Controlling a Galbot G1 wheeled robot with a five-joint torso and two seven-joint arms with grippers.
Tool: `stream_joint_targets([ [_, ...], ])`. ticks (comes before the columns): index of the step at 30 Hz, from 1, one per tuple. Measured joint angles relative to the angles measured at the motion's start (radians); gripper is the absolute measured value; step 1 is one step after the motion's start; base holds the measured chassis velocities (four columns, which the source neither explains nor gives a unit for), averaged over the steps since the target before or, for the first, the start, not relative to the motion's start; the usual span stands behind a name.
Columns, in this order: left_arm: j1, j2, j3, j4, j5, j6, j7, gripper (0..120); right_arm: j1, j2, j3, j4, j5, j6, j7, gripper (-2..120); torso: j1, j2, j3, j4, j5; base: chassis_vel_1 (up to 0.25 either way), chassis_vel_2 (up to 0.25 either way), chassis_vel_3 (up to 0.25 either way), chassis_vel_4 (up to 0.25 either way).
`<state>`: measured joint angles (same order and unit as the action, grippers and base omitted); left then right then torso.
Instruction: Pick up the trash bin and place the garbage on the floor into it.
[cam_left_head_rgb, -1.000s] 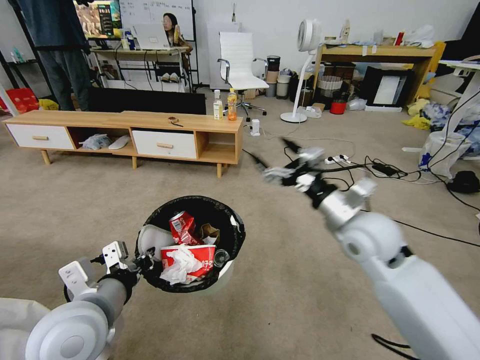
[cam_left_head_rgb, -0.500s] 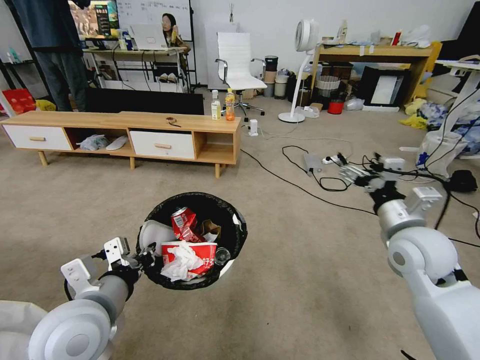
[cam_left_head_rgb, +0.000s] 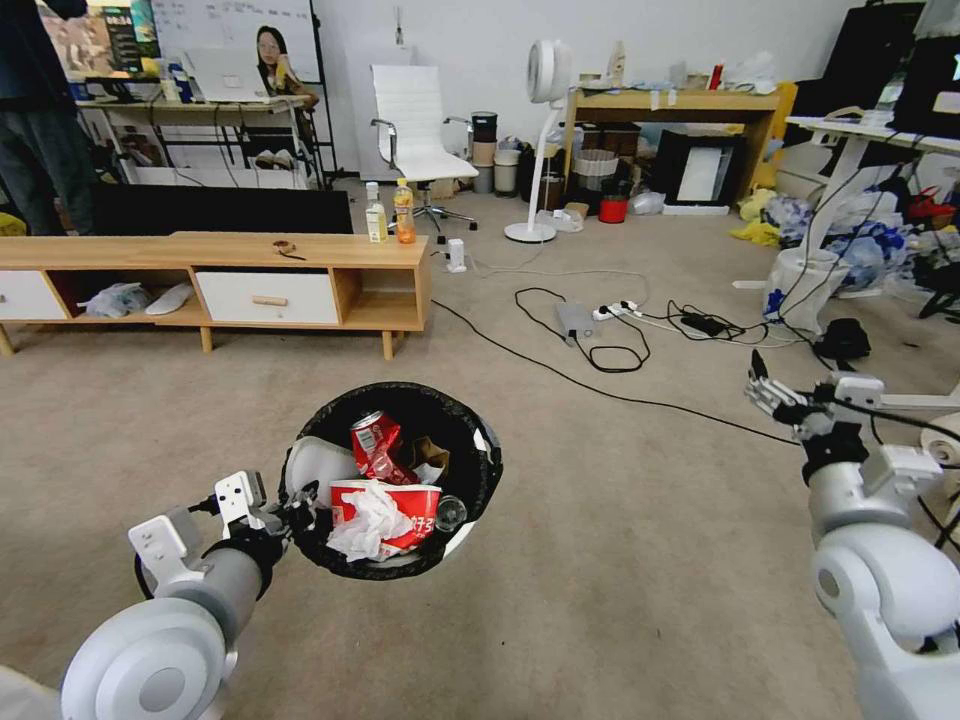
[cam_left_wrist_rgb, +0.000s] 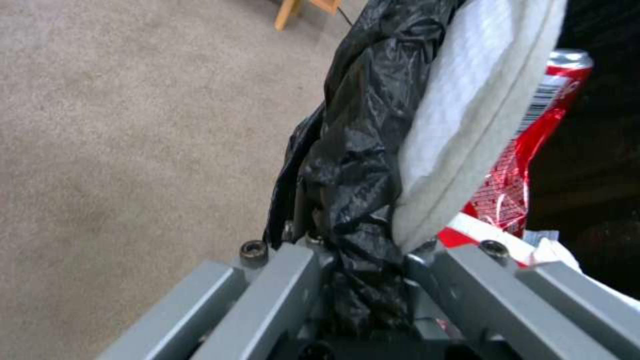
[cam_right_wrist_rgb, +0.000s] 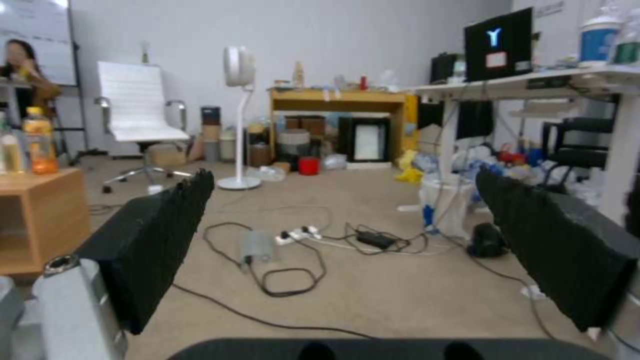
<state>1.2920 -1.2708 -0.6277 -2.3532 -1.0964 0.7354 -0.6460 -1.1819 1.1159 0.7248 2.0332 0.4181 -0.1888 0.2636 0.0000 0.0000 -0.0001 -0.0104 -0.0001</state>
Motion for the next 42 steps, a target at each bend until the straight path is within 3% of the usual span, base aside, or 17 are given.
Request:
stream_joint_targets([
  [14, -0.011, 0.001, -0.003, 0.012, 0.045, -0.006, 0.047, 4, -0.102, 0.090, 0.087, -0.059, -0.085, 0.091, -0.022, 100, 0.000, 0.000, 0.000, -0.0007, 0.0001, 0.000, 0.000, 0.000, 0.000],
  [17, -0.003, -0.007, -0.007, 0.023, 0.169, -0.031, 0.138, 4, -0.124, 0.146, 0.078, -0.084, -0.151, 0.160, -0.029, 100, 0.000, 0.000, 0.000, -0.0003, 0.0001, 0.000, 0.000, 0.000, 0.000],
  [18, -0.003, -0.007, -0.007, 0.023, 0.169, -0.031, 0.138, 4, -0.124, 0.146, 0.078, -0.084, -0.151, 0.160, -0.029, 100, 0.000, 0.000, 0.000, -0.0003, 0.0001, 0.000, 0.000, 0.000, 0.000],
  [19, 0.007, -0.012, -0.008, 0.032, 0.261, -0.054, 0.199, 4, -0.137, 0.170, 0.076, -0.096, -0.189, 0.207, -0.040, 100, 0.000, 0.000, 0.000, -0.0006, -0.0001, 0.000, 0.000, 0.000, 0.000],
  [20, 0.007, -0.012, -0.008, 0.032, 0.261, -0.054, 0.199, 4, -0.137, 0.170, 0.076, -0.096, -0.189, 0.207, -0.040, 100, 0.000, 0.000, 0.000, -0.0006, -0.0001, 0.000, 0.000, 0.000, 0.000],
  [22, 0.021, -0.020, -0.012, 0.039, 0.343, -0.081, 0.253, 4, -0.173, 0.213, 0.073, -0.106, -0.239, 0.265, -0.047, 100, 0.000, 0.000, 0.000, -0.0003, 0.0003, 0.000, 0.000, 0.000, 0.000],
  [26, 0.022, -0.025, -0.011, 0.041, 0.350, -0.083, 0.264, 4, -0.193, 0.233, 0.075, -0.105, -0.250, 0.280, -0.048, 100, 0.000, 0.000, 0.000, -0.0007, -0.0004, 0.000, 0.000, 0.000, 0.000],
  [32, 0.027, -0.064, -0.005, 0.053, 0.363, -0.089, 0.266, 4, -0.233, 0.291, 0.094, -0.111, -0.294, 0.336, -0.066, 100, 0.000, 0.000, 0.000, -0.0007, 0.0000, 0.000, 0.000, 0.000, 0.000],
  [42, 0.096, -0.100, -0.009, 0.053, 0.389, -0.108, 0.283, 4, -0.254, 0.357, 0.090, -0.099, -0.326, 0.349, -0.080, 100, 0.000, 0.000, 0.000, -0.0005, 0.0000, 0.000, 0.000, 0.000, 0.000],
])
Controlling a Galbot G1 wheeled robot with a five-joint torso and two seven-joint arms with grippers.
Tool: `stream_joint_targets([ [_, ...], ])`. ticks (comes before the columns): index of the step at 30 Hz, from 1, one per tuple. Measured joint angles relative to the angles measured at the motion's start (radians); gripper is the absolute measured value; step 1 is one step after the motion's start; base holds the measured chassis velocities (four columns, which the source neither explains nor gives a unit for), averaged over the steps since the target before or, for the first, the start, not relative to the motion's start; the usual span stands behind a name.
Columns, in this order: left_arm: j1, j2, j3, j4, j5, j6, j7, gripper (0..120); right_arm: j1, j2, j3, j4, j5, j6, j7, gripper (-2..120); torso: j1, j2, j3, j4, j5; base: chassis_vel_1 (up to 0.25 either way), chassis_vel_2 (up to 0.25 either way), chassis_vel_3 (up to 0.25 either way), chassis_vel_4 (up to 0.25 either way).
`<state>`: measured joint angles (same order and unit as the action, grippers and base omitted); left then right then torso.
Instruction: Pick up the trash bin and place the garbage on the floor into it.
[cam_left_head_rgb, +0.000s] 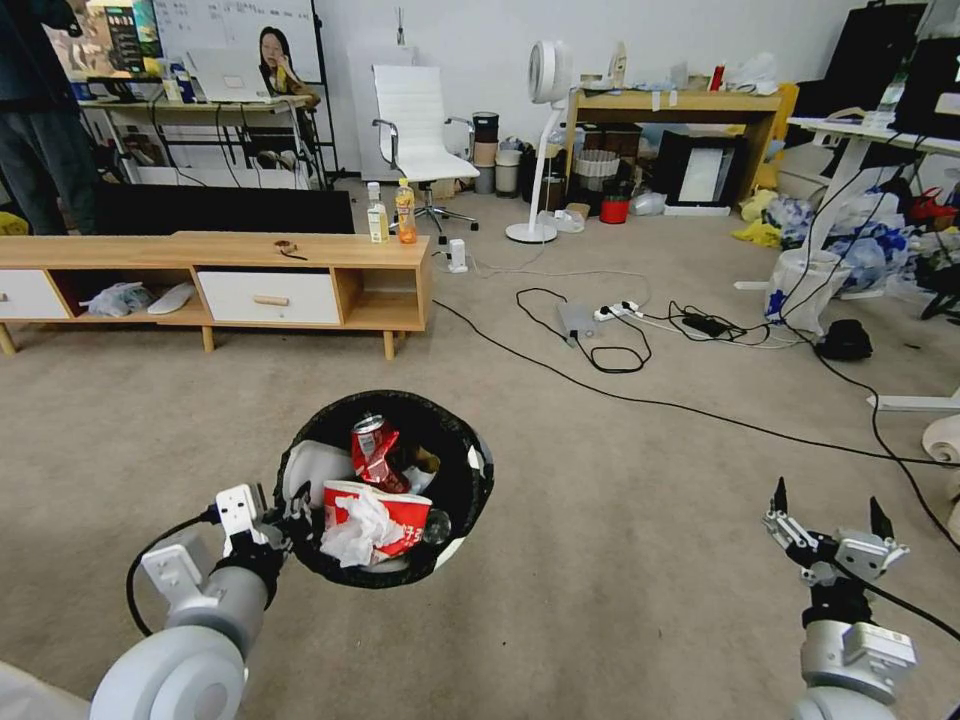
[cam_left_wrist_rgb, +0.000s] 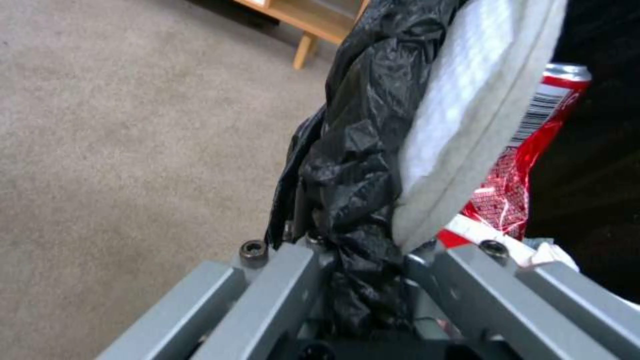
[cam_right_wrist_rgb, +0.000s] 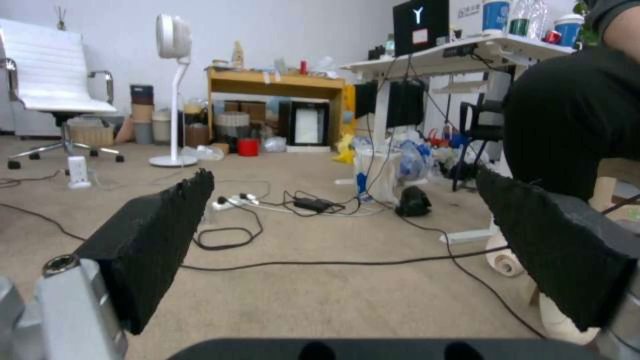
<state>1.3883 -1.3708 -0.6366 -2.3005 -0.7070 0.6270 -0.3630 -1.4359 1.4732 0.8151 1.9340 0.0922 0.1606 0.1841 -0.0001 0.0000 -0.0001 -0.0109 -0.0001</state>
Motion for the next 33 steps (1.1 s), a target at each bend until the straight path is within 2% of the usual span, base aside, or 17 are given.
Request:
stream_joint_targets([
  [33, 0.022, -0.013, 0.002, -0.009, 0.001, -0.003, -0.003, 4, -0.010, 0.036, 0.000, 0.012, -0.043, 0.016, -0.015, 100, 0.000, 0.000, 0.000, -0.0001, 0.0000, 0.000, 0.000, 0.000, 0.000],
])
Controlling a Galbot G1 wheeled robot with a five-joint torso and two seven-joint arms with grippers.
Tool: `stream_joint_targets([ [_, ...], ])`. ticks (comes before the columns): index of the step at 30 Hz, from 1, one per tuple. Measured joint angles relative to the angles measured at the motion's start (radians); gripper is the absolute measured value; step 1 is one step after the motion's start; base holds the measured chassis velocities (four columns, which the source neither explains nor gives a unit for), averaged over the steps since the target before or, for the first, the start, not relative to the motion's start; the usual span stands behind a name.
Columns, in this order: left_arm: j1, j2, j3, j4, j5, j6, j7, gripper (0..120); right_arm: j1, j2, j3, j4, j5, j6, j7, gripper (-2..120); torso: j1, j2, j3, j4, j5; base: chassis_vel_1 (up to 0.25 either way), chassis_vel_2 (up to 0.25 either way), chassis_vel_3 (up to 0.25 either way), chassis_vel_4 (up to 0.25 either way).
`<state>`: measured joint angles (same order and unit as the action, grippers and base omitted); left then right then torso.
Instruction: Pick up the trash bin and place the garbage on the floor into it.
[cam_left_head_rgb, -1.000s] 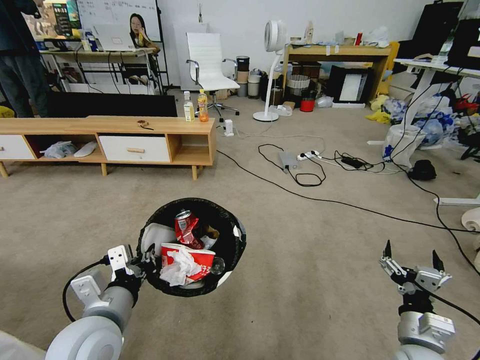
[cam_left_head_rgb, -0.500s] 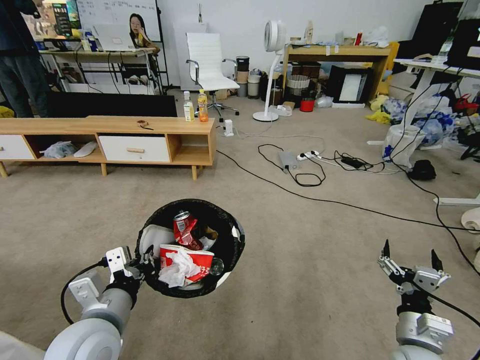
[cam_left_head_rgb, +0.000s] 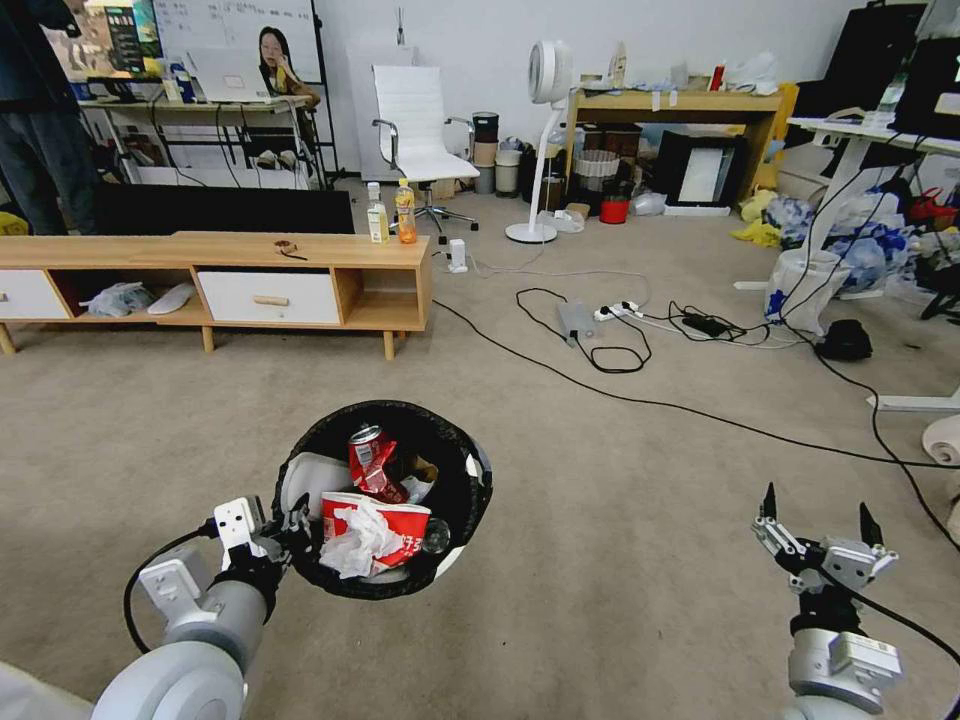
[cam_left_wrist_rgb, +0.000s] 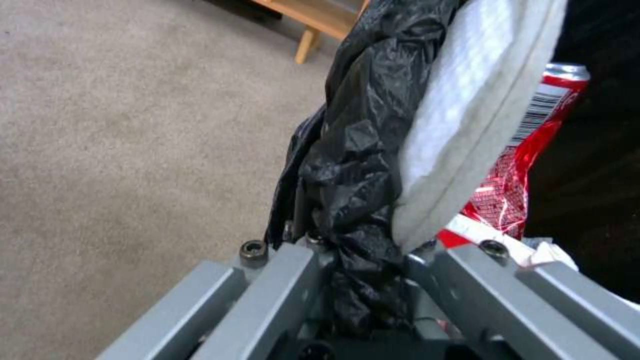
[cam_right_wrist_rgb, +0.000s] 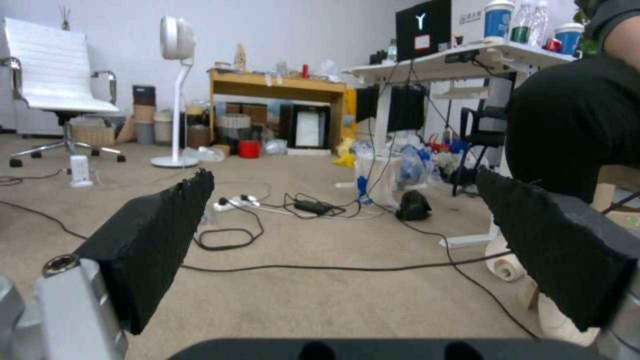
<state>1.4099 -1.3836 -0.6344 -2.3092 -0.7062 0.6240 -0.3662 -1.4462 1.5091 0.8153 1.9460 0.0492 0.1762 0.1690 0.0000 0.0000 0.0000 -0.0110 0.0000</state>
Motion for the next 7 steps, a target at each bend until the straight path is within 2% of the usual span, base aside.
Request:
stream_joint_targets([
  [7, 0.000, -0.002, 0.001, -0.002, 0.000, 0.000, -0.001, 4, 0.004, 0.001, -0.001, 0.000, 0.000, 0.000, -0.002, 100, 0.000, 0.000, 0.000, 0.0000, 0.0000, 0.000, 0.000, 0.000, 0.000],
])
